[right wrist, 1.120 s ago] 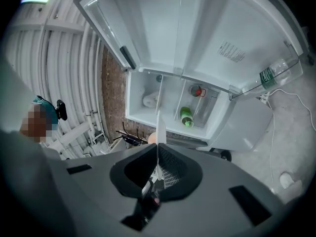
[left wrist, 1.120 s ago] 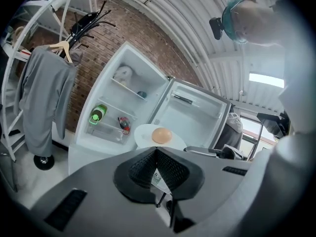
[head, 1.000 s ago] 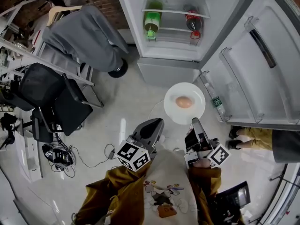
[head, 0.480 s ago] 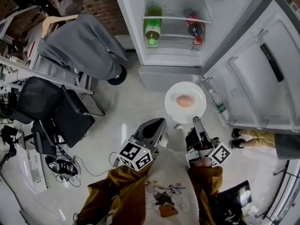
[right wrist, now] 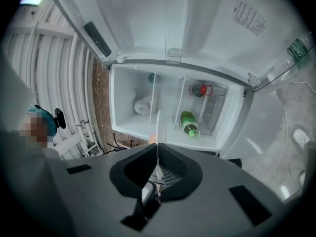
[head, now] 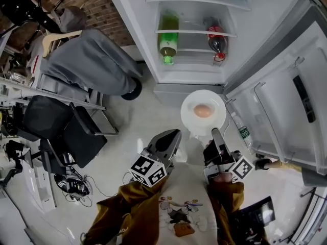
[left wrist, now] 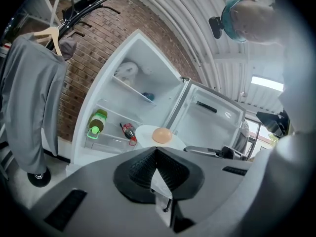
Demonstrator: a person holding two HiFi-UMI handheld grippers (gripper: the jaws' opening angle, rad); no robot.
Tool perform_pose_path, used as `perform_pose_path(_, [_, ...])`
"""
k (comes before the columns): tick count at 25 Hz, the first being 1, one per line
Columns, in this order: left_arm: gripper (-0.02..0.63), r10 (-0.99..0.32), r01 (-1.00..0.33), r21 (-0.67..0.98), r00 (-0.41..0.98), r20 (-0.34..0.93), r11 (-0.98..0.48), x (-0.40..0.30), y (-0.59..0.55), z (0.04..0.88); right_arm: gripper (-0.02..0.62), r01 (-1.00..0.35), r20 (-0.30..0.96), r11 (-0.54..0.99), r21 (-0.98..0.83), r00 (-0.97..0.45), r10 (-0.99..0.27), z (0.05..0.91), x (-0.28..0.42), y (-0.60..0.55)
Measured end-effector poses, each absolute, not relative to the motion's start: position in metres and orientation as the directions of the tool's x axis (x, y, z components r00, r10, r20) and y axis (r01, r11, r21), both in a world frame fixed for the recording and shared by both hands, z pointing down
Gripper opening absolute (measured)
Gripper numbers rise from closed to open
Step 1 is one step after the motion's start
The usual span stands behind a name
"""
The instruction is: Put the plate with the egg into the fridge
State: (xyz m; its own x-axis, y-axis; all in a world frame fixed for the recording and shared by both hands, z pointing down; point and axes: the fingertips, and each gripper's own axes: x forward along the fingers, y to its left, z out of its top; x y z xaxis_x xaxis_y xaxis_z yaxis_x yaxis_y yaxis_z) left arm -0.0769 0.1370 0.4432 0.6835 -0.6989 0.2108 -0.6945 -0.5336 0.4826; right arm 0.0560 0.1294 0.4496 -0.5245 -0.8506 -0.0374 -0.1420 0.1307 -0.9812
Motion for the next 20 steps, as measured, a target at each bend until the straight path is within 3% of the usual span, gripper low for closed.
perform_pose_path(20, [0.008,-0.761,-0.756,0.467,0.606,0.233,-0.459,-0.058,0.003,0.433,0.017,-0.108,-0.035,0.133,-0.985,-0.633,-0.773,0.443,0.058,-0.013])
